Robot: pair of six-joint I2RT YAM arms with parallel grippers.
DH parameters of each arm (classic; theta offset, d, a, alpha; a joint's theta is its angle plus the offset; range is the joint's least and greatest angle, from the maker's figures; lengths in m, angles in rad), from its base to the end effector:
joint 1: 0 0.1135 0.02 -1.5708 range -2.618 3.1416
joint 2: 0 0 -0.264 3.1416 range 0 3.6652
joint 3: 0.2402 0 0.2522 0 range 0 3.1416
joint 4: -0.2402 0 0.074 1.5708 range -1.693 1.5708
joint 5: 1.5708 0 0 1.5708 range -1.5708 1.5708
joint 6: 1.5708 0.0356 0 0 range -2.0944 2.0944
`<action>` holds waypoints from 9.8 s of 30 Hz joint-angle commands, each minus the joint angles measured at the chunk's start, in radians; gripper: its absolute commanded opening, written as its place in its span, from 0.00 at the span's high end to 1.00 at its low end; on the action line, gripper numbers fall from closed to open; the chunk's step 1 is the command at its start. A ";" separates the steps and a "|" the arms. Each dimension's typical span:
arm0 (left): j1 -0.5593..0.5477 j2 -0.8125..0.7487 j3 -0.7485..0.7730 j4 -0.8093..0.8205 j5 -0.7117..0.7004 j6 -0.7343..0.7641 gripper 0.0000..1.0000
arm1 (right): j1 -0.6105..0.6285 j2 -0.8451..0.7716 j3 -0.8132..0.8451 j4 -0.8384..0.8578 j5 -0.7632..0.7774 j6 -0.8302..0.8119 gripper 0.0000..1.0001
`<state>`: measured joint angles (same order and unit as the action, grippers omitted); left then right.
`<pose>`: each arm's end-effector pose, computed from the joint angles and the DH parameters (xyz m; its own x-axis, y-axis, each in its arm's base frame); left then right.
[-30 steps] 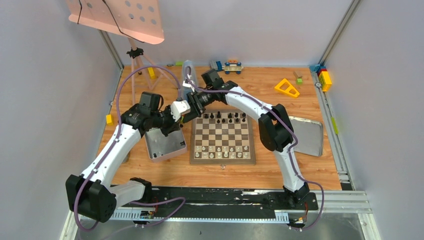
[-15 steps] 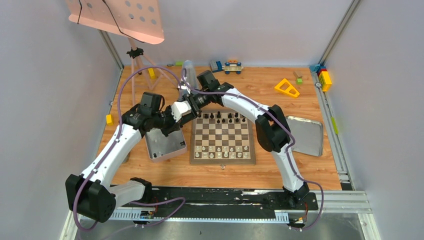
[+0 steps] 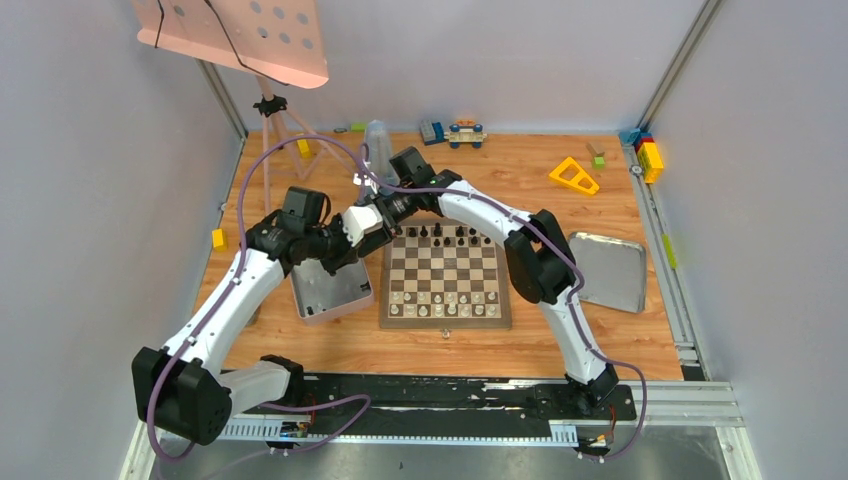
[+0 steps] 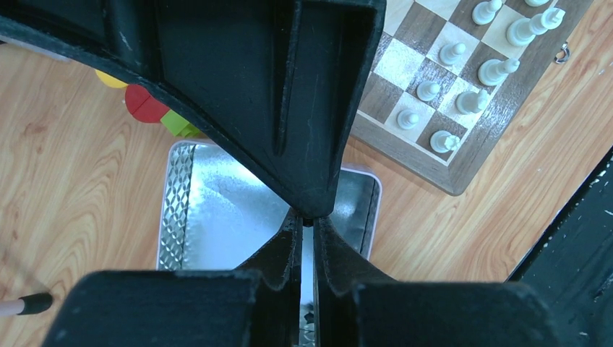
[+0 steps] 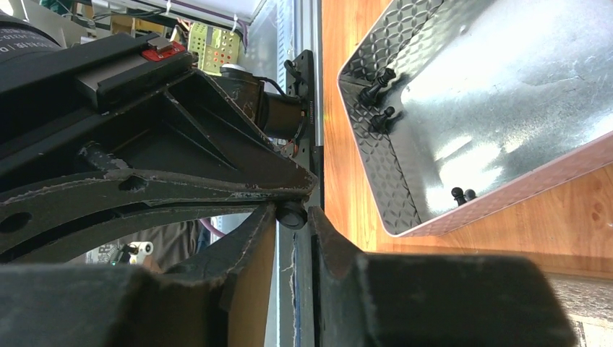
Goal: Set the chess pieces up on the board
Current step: Place the chess piece on the chessboard.
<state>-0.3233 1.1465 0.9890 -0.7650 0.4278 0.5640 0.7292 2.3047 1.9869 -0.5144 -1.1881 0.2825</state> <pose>0.2104 -0.0861 0.2901 -0.3572 0.6327 -0.6871 0.8491 0.5265 0.0433 0.3561 0.3624 0.2254 -0.7287 -0.5115 -0.4554 -0.5325 0.0051 0.8464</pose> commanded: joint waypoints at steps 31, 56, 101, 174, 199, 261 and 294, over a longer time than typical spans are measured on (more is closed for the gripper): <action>-0.003 -0.038 -0.007 0.049 -0.021 -0.018 0.69 | -0.013 -0.001 0.017 0.043 -0.010 -0.002 1.00; 0.122 0.009 0.051 0.154 0.376 -0.023 0.39 | -0.195 -0.232 -0.207 0.287 -0.136 0.222 1.00; 0.009 0.260 0.101 0.943 0.678 -0.291 0.76 | -0.325 -0.301 -0.458 1.179 -0.215 0.991 1.00; -0.146 0.200 0.338 -0.077 0.066 -0.112 1.00 | -0.124 -0.336 -0.265 0.077 0.095 -0.013 0.58; -0.146 0.219 0.345 -0.066 0.029 -0.129 1.00 | -0.110 -0.348 -0.292 0.073 0.062 -0.019 0.75; -0.062 0.228 0.132 0.796 0.492 -0.218 0.52 | -0.345 -0.430 -0.425 0.542 -0.161 0.452 1.00; -0.076 0.238 0.130 0.770 0.474 -0.200 0.62 | -0.349 -0.425 -0.436 0.584 -0.176 0.487 1.00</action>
<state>-0.3931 1.3857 1.1233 -0.0109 0.9043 0.3504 0.3847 1.9133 1.5528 0.0212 -1.3388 0.7586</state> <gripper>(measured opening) 0.377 0.188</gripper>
